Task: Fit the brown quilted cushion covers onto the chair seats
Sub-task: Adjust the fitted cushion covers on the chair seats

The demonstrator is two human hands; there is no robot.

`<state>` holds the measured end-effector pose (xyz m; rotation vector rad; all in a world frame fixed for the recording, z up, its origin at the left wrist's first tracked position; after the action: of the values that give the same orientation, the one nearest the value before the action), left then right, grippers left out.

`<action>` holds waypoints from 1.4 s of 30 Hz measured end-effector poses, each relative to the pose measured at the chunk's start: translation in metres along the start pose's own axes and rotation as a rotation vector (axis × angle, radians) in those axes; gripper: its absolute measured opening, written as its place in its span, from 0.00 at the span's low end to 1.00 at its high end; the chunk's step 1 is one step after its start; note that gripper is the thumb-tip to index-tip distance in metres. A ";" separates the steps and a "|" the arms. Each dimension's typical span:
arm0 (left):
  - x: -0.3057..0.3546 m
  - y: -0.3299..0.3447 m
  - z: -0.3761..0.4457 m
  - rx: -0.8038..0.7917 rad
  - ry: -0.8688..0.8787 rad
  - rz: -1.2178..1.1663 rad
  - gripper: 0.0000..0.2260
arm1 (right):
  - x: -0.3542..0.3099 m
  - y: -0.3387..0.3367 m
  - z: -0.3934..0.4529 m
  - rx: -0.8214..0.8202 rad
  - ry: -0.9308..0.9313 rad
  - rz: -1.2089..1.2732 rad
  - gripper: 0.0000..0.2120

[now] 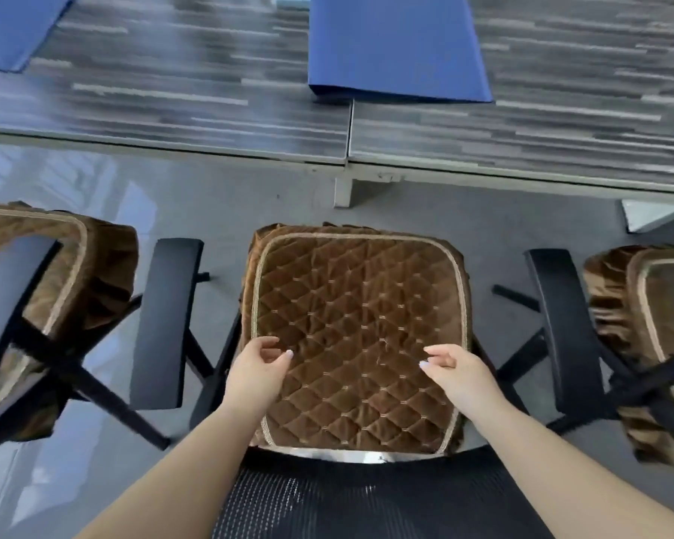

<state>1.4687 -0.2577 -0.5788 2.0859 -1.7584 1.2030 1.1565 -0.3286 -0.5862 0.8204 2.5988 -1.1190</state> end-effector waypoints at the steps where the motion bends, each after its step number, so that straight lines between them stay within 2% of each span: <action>1: -0.003 0.001 0.009 0.001 0.012 0.024 0.19 | 0.003 0.002 0.005 0.003 0.008 -0.025 0.15; 4: -0.021 0.020 0.046 -0.034 0.017 0.116 0.26 | 0.023 0.013 0.037 0.043 0.024 -0.109 0.20; 8: -0.047 0.028 0.086 0.015 0.006 0.301 0.36 | 0.054 0.020 0.069 0.143 0.126 -0.243 0.32; 12: -0.067 0.027 0.116 0.069 0.009 0.393 0.43 | 0.083 0.037 0.090 0.112 0.225 -0.296 0.43; 15: -0.075 0.027 0.126 0.071 0.006 0.400 0.45 | 0.087 0.047 0.097 0.092 0.213 -0.284 0.48; 21: -0.071 0.034 0.123 0.156 0.067 0.431 0.44 | 0.090 0.036 0.107 0.202 0.207 -0.383 0.49; 25: -0.070 0.046 0.117 0.149 0.067 0.401 0.43 | 0.086 0.022 0.108 0.252 0.176 -0.452 0.48; 33: -0.070 0.046 0.118 0.121 0.081 0.341 0.43 | 0.096 0.035 0.101 0.249 0.239 -0.418 0.49; 42: -0.073 0.043 0.118 0.101 -0.021 0.270 0.41 | 0.095 0.029 0.101 0.247 0.257 -0.366 0.47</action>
<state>1.4868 -0.2840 -0.7202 1.9659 -2.0825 1.3679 1.0906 -0.3454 -0.7101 0.5767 2.9488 -1.5509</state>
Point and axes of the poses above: each hand's wrist, its own z-axis towards the middle knuckle, its own y-axis out of the palm, x = y × z, the point moved 10 cm from there along z, towards the middle knuckle, and after that the axes turned 13 degrees about -z, right-handed, at the moved point
